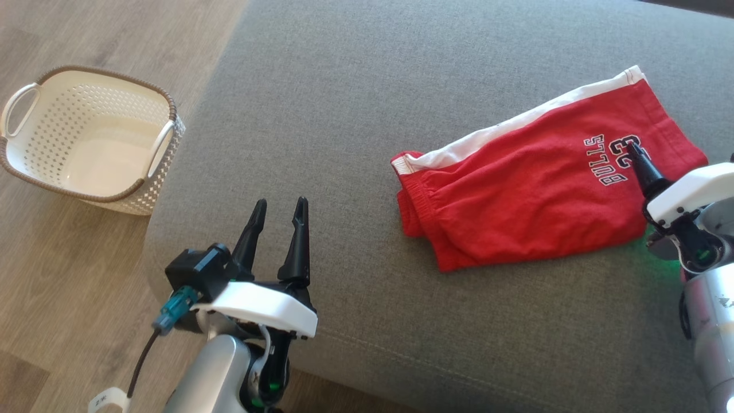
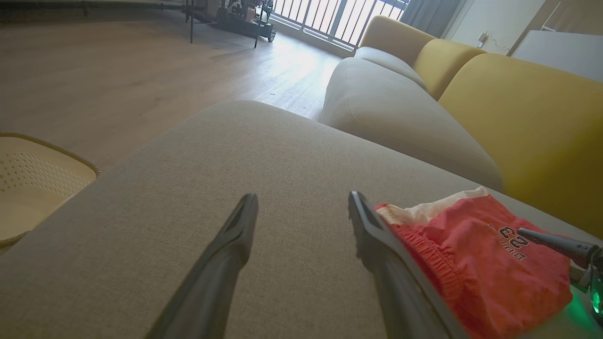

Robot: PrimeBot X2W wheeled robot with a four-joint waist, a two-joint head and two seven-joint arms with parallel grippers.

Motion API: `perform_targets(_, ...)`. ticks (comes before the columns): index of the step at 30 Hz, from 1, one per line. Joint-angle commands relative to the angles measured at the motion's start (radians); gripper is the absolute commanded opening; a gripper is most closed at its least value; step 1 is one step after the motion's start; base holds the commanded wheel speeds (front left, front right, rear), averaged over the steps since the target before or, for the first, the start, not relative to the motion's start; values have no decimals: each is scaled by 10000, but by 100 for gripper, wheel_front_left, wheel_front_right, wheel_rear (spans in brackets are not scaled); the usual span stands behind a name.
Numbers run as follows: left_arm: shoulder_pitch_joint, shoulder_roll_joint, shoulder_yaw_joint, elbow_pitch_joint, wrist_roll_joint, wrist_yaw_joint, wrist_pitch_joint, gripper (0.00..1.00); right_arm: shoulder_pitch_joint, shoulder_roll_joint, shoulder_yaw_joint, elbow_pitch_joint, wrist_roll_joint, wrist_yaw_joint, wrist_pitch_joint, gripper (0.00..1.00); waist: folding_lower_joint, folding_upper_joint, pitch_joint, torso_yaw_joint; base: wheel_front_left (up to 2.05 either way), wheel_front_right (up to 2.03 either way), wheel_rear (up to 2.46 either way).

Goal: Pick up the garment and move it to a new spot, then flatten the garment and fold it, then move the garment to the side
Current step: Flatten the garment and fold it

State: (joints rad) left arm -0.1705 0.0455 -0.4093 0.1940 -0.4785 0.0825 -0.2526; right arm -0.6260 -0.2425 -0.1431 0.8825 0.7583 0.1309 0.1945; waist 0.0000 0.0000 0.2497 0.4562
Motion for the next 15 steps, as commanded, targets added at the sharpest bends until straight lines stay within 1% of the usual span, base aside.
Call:
perform_targets(1,-412,47,276,-378,-111,64,-91,100,81,215,371,106,142,-2,106,0,0,0,-25,-16,0,0,0)
perform_targets(3,-383,47,321,-400,-189,61,-91,100,71,265,427,93,337,-2,40,0,0,0,-69,-65,0,0,0)
perform_targets(6,-340,47,427,-484,-626,19,-91,100,147,295,386,32,656,-2,-294,0,0,0,-163,-200,0,0,0)
perform_targets(9,-359,47,428,-533,-683,11,-91,100,243,382,253,-27,970,-2,-566,0,0,0,-241,-316,0,0,0)
perform_targets(15,-357,47,424,-539,-581,18,-91,100,696,692,-80,-505,1780,-2,-1433,0,0,0,-471,-833,0,0,0)
